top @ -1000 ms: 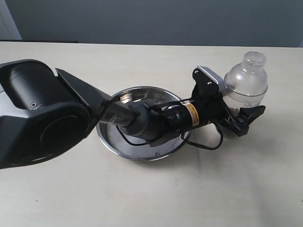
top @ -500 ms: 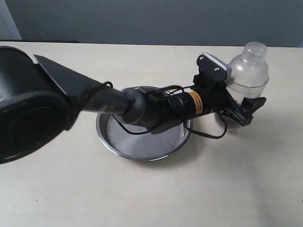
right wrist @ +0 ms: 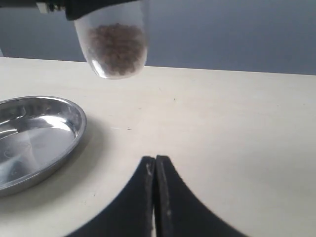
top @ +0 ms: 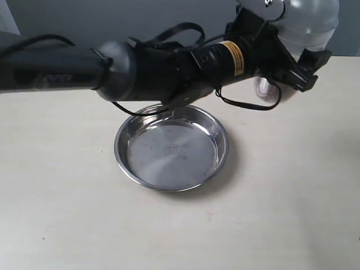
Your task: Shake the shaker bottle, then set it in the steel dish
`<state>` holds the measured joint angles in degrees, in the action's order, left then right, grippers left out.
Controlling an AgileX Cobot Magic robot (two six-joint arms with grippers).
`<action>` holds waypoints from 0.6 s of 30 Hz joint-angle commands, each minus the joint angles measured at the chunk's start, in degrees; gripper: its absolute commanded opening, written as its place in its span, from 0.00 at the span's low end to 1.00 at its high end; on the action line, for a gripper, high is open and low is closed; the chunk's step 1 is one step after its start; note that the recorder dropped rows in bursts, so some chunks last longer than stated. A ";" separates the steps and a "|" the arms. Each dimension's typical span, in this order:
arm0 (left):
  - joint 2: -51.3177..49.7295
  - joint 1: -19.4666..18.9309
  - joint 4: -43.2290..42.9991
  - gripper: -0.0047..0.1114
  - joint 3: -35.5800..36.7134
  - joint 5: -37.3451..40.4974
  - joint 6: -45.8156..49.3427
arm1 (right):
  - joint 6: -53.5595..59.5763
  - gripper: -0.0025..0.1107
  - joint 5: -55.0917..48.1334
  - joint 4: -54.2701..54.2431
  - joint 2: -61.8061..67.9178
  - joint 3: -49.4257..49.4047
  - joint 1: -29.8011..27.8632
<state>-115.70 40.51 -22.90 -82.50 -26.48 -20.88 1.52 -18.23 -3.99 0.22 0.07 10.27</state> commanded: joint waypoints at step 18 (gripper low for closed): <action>25.91 -2.16 19.37 0.04 28.51 -15.20 17.51 | -0.03 0.02 0.77 0.26 -0.22 -0.07 0.01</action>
<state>-98.92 38.22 -7.12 -51.31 -34.42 -11.05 1.42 -18.23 -3.99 0.22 0.07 10.27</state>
